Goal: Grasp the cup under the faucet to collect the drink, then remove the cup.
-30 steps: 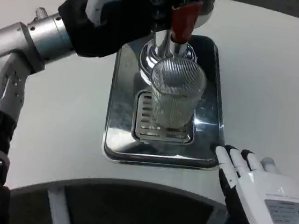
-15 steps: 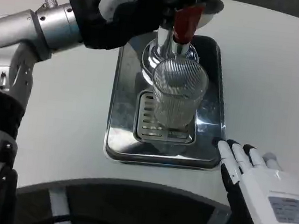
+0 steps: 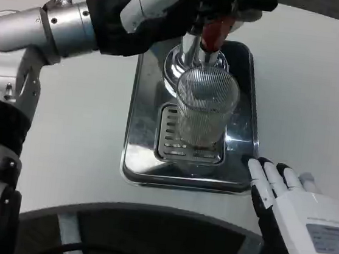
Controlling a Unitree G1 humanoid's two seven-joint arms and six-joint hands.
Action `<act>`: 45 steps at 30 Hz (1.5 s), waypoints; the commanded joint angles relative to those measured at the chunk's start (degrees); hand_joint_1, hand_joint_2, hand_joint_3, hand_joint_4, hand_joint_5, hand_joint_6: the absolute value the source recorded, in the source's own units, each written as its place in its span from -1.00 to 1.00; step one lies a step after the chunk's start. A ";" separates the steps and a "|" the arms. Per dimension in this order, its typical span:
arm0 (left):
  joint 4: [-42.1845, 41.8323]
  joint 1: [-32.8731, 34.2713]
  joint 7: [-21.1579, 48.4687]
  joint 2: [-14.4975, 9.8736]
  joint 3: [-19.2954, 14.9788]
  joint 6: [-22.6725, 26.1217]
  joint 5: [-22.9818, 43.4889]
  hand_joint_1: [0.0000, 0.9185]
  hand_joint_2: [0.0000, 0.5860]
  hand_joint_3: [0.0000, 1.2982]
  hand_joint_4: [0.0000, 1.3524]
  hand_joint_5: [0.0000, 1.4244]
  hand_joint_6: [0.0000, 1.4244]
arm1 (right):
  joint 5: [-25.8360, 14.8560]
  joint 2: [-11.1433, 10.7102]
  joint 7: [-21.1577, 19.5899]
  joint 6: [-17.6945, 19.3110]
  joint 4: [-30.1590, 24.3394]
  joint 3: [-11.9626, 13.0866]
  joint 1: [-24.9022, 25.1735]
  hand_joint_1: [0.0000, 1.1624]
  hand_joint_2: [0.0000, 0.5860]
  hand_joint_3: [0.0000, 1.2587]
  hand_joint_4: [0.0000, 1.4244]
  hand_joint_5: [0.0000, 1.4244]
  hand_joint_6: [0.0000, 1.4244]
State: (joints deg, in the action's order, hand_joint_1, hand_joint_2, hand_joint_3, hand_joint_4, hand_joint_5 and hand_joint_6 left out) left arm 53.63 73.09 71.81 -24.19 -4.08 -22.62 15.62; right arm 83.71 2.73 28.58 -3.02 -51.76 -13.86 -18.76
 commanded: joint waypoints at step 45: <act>8.82 -1.95 -0.41 -6.43 9.70 -23.51 -11.06 -1.00 -0.79 -0.96 -1.00 -0.90 -1.00 | -28.59 -3.92 -17.75 -8.61 21.84 8.63 19.00 0.10 -0.17 -1.00 -1.00 -1.00 -1.00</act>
State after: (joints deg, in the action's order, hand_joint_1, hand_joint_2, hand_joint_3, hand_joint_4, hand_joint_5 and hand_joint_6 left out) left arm 60.40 74.90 69.56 -29.44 3.32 -46.61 8.89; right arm 56.63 -0.67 12.57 -11.20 -31.52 -5.00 -0.22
